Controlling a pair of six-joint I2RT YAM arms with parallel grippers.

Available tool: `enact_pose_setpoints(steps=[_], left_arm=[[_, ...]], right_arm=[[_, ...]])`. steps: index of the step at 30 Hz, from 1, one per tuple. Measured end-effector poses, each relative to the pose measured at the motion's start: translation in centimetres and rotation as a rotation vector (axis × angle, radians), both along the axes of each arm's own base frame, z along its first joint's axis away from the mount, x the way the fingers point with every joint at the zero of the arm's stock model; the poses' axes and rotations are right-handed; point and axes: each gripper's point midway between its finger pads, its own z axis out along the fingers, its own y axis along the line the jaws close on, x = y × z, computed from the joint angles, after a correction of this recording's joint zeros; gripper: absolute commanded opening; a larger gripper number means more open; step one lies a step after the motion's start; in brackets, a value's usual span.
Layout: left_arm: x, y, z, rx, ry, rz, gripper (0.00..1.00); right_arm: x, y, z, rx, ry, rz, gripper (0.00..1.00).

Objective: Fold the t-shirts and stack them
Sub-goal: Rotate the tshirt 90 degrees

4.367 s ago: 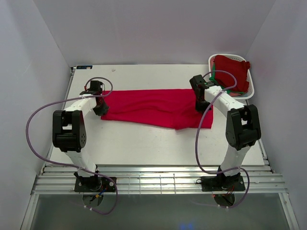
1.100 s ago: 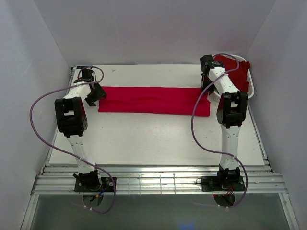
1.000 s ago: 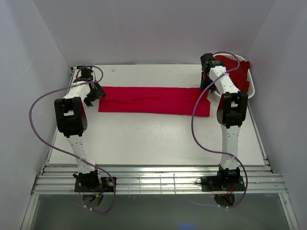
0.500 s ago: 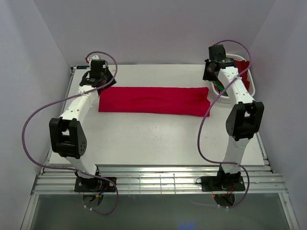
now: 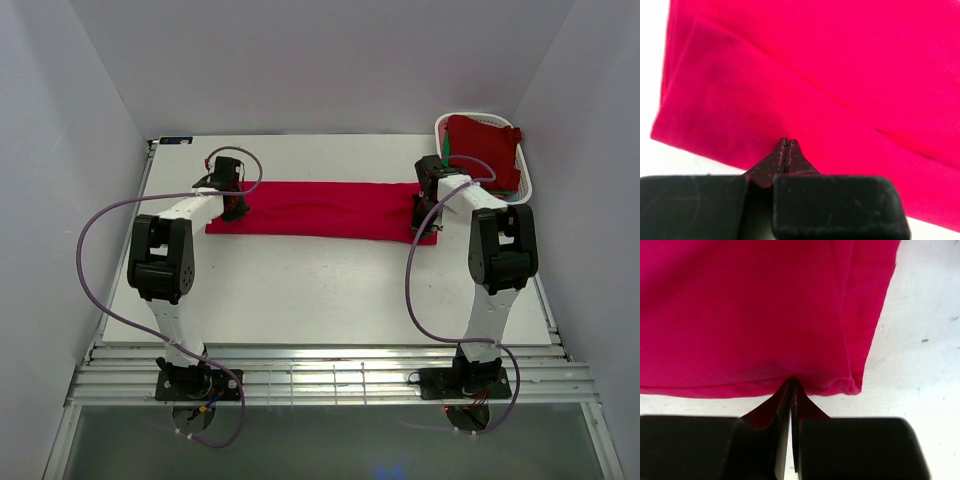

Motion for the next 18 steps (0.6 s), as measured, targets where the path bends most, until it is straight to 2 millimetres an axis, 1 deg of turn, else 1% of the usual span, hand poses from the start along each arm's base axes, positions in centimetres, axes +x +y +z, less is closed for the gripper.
enact_pose_setpoints(steps=[3,11,15,18], left_arm=[[0.6,0.4,0.2,0.028,-0.021,-0.004,0.00],[1.0,1.2,0.0,0.075,-0.042,-0.003,0.00],[0.3,1.8,-0.9,0.093,-0.019,0.006,0.00],[-0.1,2.5,-2.2,0.098,0.009,0.026,0.00]], right_arm=[[-1.0,-0.3,-0.7,-0.011,0.033,-0.019,0.08],[-1.6,-1.1,-1.4,-0.059,0.048,-0.041,0.08],[-1.7,-1.6,-1.4,-0.086,0.047,-0.048,0.08],[-1.6,-1.9,-1.4,-0.099,0.045,-0.051,0.08]])
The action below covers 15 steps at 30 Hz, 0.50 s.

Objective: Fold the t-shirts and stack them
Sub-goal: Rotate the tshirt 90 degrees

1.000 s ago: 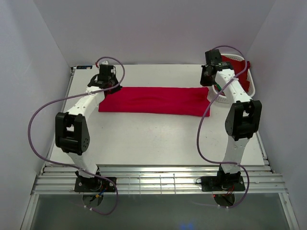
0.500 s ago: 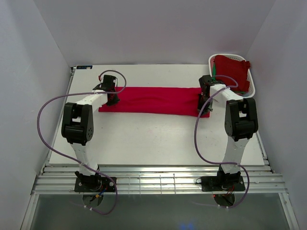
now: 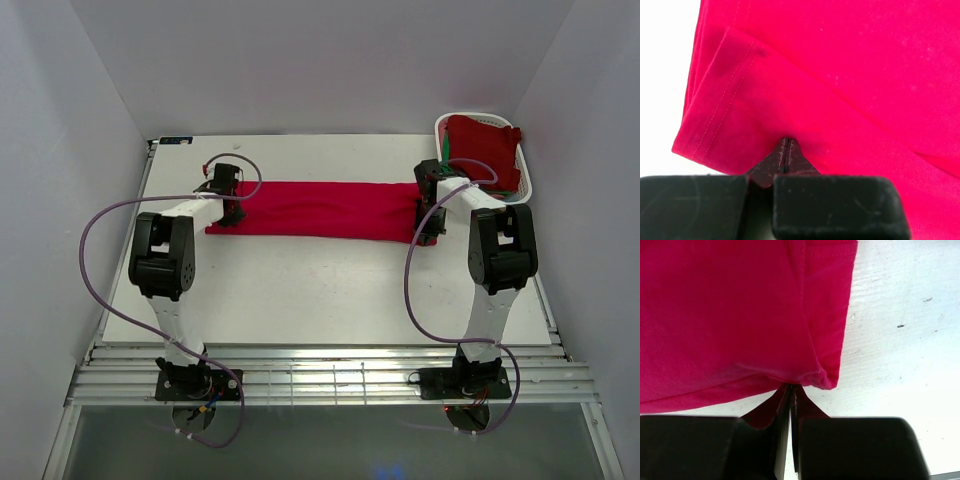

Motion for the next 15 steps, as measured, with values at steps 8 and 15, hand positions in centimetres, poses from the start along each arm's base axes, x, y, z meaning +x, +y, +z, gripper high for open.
enact_pose_setpoints(steps=[8,15], left_arm=[[-0.4,0.0,-0.2,-0.023,-0.014,0.033,0.00],[-5.2,-1.1,-0.3,-0.124,0.006,0.075,0.00]], right_arm=[[2.9,-0.2,1.2,-0.034,-0.029,-0.005,0.08],[6.5,-0.1,-0.3,-0.074,-0.012,-0.003,0.08]])
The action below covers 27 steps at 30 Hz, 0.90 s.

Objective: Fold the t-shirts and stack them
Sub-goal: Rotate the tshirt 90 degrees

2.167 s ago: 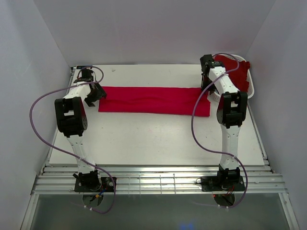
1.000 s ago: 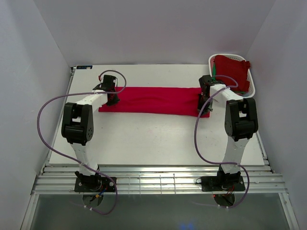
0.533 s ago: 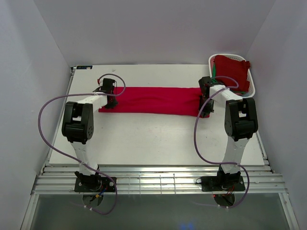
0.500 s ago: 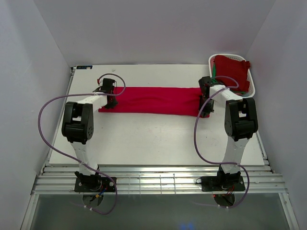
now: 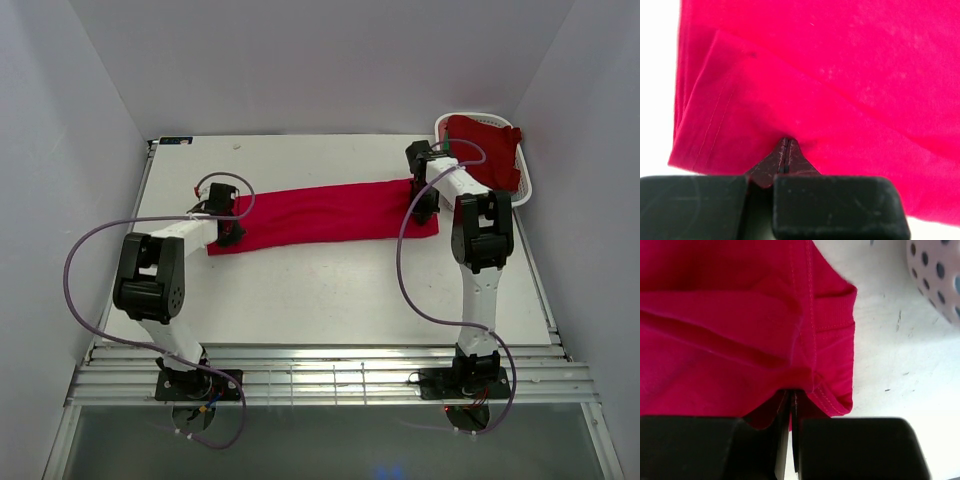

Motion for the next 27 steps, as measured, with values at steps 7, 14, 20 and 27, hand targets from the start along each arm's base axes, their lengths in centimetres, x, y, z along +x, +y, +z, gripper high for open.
enact_pose_setpoints(steps=[7,14,20,27], left_arm=[[-6.4,-4.3,-0.1,-0.125,0.067,-0.014,0.00],[-14.5,-11.5,-0.1,-0.184,0.218,-0.143,0.00],[-21.2,-12.4,-0.2,-0.188,0.328,-0.175,0.00],[-26.0,-12.1,-0.3,-0.180,0.427,-0.211,0.00]], right_arm=[[1.0,-0.3,-0.1,-0.036,0.021,0.010,0.08],[5.8,0.1,0.3,-0.046,-0.059,0.002,0.08],[7.4,0.9,0.5,-0.004,-0.115,-0.039,0.08],[9.2,4.5,0.5,0.198,-0.180,-0.077,0.08]])
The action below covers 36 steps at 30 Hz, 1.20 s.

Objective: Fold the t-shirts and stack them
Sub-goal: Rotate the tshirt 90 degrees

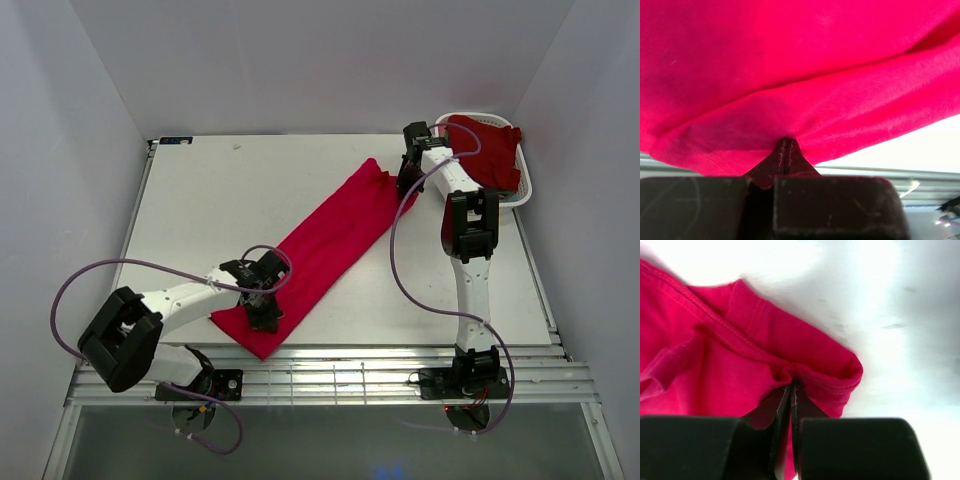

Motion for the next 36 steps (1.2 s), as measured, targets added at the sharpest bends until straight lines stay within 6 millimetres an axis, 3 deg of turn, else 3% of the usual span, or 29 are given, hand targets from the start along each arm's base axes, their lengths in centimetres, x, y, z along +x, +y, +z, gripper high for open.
enact_pose_setpoints(steps=[7,13,20,24,28,34,36], left_arm=[[-2.7,-2.2,-0.2,-0.004,0.083,-0.115,0.00],[-3.7,-6.4,-0.2,-0.026,0.142,-0.211,0.00],[-3.9,-11.5,0.2,-0.069,0.135,-0.302,0.00],[-2.8,-13.4,1.7,-0.107,0.080,-0.309,0.00],[-1.3,-14.3,3.6,-0.139,-0.005,-0.311,0.00],[1.5,-14.0,8.0,-0.161,-0.227,-0.336,0.00],[2.2,-13.2,8.9,-0.148,-0.293,-0.334,0.00]], right_arm=[[2.3,4.9,1.1,0.261,-0.087,0.013,0.08],[4.8,8.9,3.1,0.477,-0.179,0.057,0.08],[6.1,11.6,3.6,0.637,-0.218,0.102,0.08],[6.5,11.7,5.6,0.634,-0.276,0.151,0.08],[5.1,10.7,11.0,0.570,-0.370,0.204,0.08],[0.4,8.8,25.5,0.388,-0.636,0.310,0.08],[-1.5,9.3,28.7,0.339,-0.697,0.355,0.08]])
